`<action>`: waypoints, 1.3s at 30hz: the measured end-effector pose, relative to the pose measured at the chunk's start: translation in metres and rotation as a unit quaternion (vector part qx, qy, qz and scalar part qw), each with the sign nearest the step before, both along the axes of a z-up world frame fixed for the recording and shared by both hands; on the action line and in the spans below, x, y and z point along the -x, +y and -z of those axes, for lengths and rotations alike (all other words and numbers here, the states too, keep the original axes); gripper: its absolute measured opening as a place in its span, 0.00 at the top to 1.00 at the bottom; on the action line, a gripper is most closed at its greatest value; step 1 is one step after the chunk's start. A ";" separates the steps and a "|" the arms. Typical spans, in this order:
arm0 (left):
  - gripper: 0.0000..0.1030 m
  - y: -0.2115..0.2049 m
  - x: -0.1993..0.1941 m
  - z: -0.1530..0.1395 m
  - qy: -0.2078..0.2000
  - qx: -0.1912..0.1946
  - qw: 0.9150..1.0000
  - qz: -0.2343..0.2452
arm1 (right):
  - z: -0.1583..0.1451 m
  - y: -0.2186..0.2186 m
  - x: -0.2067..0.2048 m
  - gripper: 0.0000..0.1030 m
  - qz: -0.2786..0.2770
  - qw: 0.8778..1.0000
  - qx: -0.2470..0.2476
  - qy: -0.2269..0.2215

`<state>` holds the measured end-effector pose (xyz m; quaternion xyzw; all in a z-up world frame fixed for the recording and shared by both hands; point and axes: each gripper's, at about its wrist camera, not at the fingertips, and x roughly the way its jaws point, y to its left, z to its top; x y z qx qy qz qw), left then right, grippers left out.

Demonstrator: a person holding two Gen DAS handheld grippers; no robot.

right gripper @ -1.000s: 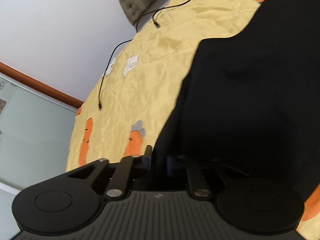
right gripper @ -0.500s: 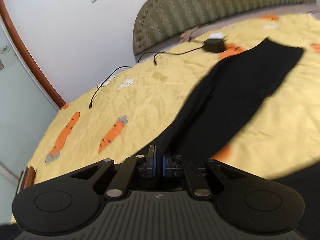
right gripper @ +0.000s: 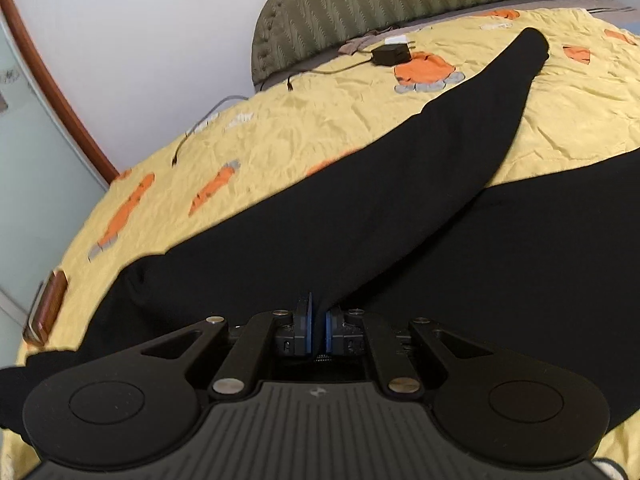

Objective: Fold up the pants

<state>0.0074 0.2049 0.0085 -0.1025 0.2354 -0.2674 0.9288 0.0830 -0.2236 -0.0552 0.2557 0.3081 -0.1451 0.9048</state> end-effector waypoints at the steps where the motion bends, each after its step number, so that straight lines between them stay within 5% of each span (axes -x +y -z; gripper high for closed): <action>1: 0.81 0.000 0.002 0.001 0.001 -0.001 1.000 0.000 | 0.002 0.001 0.000 0.95 -0.002 1.000 0.001 0.004; 14: 0.81 0.008 0.008 0.014 0.018 -0.042 0.999 -0.024 | 0.006 0.019 0.015 0.95 -0.026 0.999 0.015 0.012; 19: 0.81 -0.009 -0.017 -0.043 -0.089 -0.070 0.993 -0.035 | -0.002 0.006 -0.001 0.95 -0.020 0.998 -0.052 -0.006; 22: 0.80 -0.011 -0.021 -0.062 -0.133 -0.080 0.987 -0.046 | -0.010 0.019 0.005 0.95 -0.032 0.999 -0.029 -0.027; 24: 0.75 -0.010 -0.015 -0.048 -0.147 -0.114 0.981 -0.045 | -0.005 0.027 0.008 0.95 -0.046 0.999 -0.016 -0.018; 30: 0.67 0.012 0.001 0.038 0.002 -0.173 0.981 -0.083 | 0.006 0.024 0.008 0.95 -0.056 0.998 -0.032 -0.001; 36: 0.61 0.060 0.019 0.039 0.045 -0.086 0.980 -0.172 | 0.007 0.023 0.009 0.95 -0.051 0.998 -0.043 -0.002; 39: 0.61 0.070 0.033 0.026 0.035 -0.055 0.982 -0.176 | 0.006 0.023 0.012 0.95 -0.050 0.998 -0.045 -0.003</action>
